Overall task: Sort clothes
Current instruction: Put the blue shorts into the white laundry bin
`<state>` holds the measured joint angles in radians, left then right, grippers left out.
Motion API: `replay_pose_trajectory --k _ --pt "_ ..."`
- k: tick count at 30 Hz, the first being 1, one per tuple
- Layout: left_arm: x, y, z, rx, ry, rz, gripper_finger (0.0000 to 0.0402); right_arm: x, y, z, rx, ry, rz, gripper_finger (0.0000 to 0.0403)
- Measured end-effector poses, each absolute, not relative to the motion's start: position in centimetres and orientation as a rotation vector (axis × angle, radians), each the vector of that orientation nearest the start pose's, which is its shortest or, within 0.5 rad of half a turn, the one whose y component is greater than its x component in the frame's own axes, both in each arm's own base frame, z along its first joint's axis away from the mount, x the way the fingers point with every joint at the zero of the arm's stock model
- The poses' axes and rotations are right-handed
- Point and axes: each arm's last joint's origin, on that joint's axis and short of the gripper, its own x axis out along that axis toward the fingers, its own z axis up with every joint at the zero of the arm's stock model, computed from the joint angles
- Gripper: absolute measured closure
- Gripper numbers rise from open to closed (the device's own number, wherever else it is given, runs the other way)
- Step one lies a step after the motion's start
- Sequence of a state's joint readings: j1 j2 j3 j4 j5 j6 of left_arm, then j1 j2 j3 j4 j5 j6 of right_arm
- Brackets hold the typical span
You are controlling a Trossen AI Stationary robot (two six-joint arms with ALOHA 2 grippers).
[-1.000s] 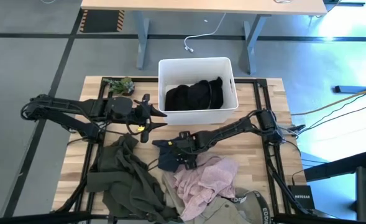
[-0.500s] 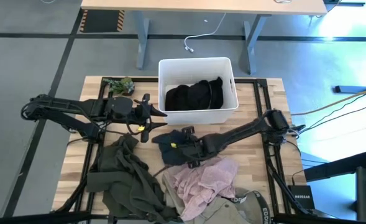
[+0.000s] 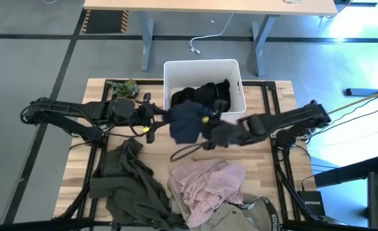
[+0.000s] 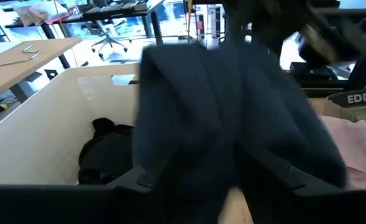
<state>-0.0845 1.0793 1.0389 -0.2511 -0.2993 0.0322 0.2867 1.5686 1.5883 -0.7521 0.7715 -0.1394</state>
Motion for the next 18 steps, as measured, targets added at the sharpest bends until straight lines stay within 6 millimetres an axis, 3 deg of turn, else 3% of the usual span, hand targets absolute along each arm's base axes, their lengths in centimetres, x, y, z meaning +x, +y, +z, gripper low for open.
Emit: replay_pose_trajectory --k 8,13,18 --pt "23.4 -1.1 35.9 0.087 0.291 0.208 0.0253 29.0 1.5 41.0 -0.410 0.609 -0.625 0.0371" --pt "23.4 -1.1 35.9 0.088 0.291 0.208 0.0253 29.1 -2.4 40.9 -0.358 0.642 -0.736 0.0358" --pt "23.4 -1.1 35.9 0.088 0.291 0.208 0.0253 29.5 -5.3 39.9 -0.242 0.693 -0.721 0.0329"
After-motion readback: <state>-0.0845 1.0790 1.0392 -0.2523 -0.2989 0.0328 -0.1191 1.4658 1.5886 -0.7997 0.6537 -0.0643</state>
